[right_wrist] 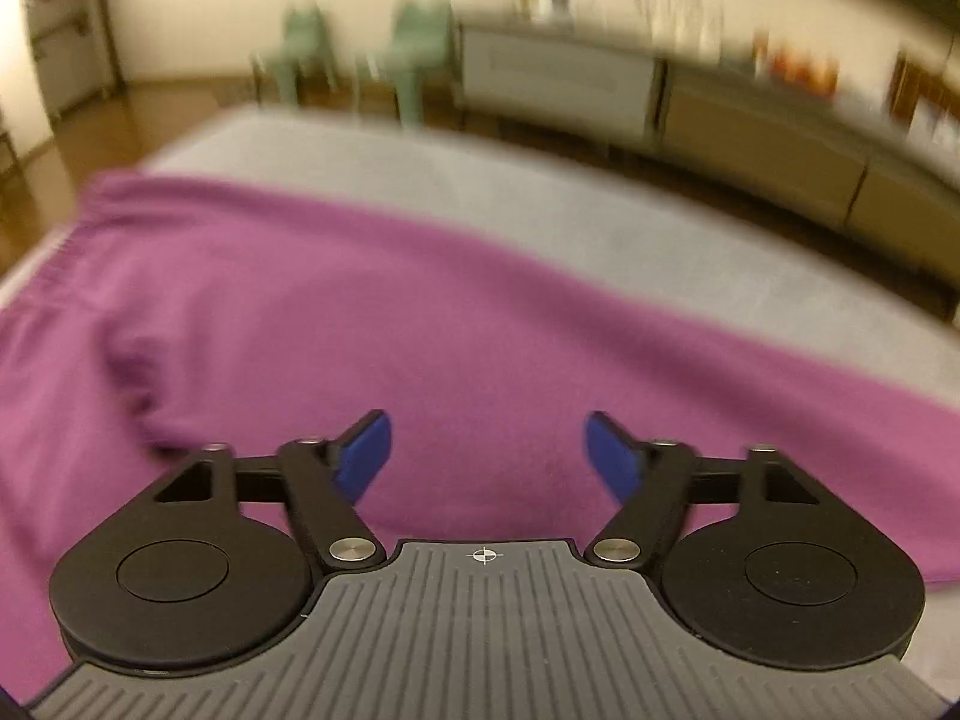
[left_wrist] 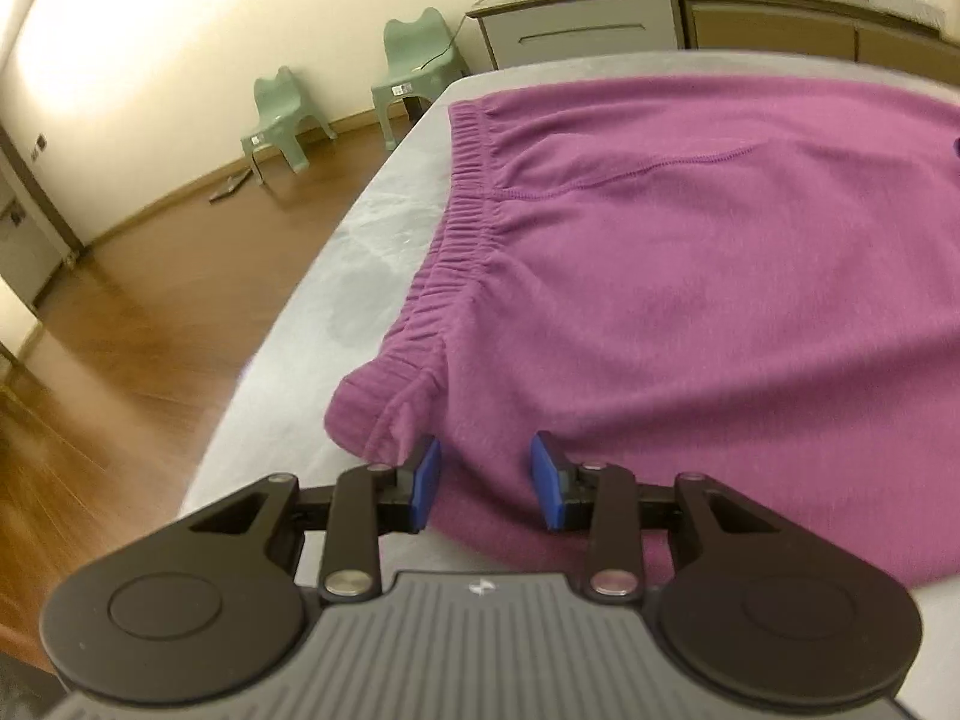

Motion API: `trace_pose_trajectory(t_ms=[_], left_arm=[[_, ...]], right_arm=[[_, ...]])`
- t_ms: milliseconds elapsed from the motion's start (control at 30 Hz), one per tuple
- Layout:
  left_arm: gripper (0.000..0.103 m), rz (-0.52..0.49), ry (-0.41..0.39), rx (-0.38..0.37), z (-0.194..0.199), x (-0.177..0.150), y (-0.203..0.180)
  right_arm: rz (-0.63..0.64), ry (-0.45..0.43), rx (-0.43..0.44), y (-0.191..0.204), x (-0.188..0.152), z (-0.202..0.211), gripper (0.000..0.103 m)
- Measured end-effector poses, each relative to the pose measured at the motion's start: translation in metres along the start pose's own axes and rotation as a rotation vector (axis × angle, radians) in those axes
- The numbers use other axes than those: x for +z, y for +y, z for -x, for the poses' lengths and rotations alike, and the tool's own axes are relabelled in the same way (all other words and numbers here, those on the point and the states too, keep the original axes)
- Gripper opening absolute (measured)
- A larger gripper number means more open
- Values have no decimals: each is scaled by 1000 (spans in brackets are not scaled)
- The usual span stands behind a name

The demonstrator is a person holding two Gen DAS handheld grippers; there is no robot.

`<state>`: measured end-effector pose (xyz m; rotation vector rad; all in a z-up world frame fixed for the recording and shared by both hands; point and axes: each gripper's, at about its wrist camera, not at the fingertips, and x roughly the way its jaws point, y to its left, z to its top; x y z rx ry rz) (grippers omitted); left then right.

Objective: Fold clothes

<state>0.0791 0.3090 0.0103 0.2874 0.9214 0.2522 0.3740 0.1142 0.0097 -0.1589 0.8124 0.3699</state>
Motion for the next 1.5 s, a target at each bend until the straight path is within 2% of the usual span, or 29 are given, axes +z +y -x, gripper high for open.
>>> trace_pose_trajectory(t_ms=[33,100,167,233,300,400,467,533,600,667,800,900,967,1000,1067,1133,1200,1233,1267,1333,1433,1500], left_arm=[[35,-26,-2,6,2,-1,0],[35,-60,-11,2,5,-1,-1],[35,-42,-36,-44,10,10,-7],[31,-24,-60,-90,15,20,-14],[30,-6,-85,-136,20,30,-21],[30,22,-122,-205,27,46,-31],[32,-7,-122,-239,25,49,-49],[32,-48,-114,-270,20,49,-69],[31,-90,-107,-301,15,49,-90],[31,-126,-95,-326,14,47,-103],[29,-192,-75,-327,36,22,-96],[27,-236,-35,-335,45,17,-95],[28,-238,-28,-379,47,25,-85],[28,-221,-52,-383,48,34,-79],[28,-159,-129,-361,44,58,-66],[28,-92,-161,-354,24,92,-60],[26,-62,-136,-354,-10,124,-68],[27,-84,-116,-344,-28,136,-80],[28,-112,-96,-328,-44,146,-93],[27,-156,-73,-274,-69,158,-116],[27,-140,-85,-199,-82,172,-124],[27,-149,-85,-151,-89,180,-126]], right_arm=[[2,-2,5,1,0,0,68],[7,-6,14,3,0,1,69],[12,-9,23,4,0,1,72],[17,-13,33,6,0,2,71],[21,-17,42,8,0,3,61],[28,-23,56,10,0,4,61],[33,-26,65,12,0,4,61],[106,-11,82,39,1,-4,63],[123,32,58,51,3,-31,62],[97,66,31,51,7,-56,70],[17,64,-85,22,25,-74,70],[47,92,-140,24,34,-80,70],[69,74,-145,37,34,-63,54],[64,29,-109,47,30,-44,55],[60,-56,-25,69,19,-4,57],[82,-115,101,103,-6,38,59],[136,-94,198,142,-33,51,59],[162,-75,241,161,-47,54,58],[185,-56,260,178,-59,53,57],[214,-29,234,200,-81,44,56],[194,-48,191,219,-114,44,56],[206,-45,207,230,-129,57,56]])
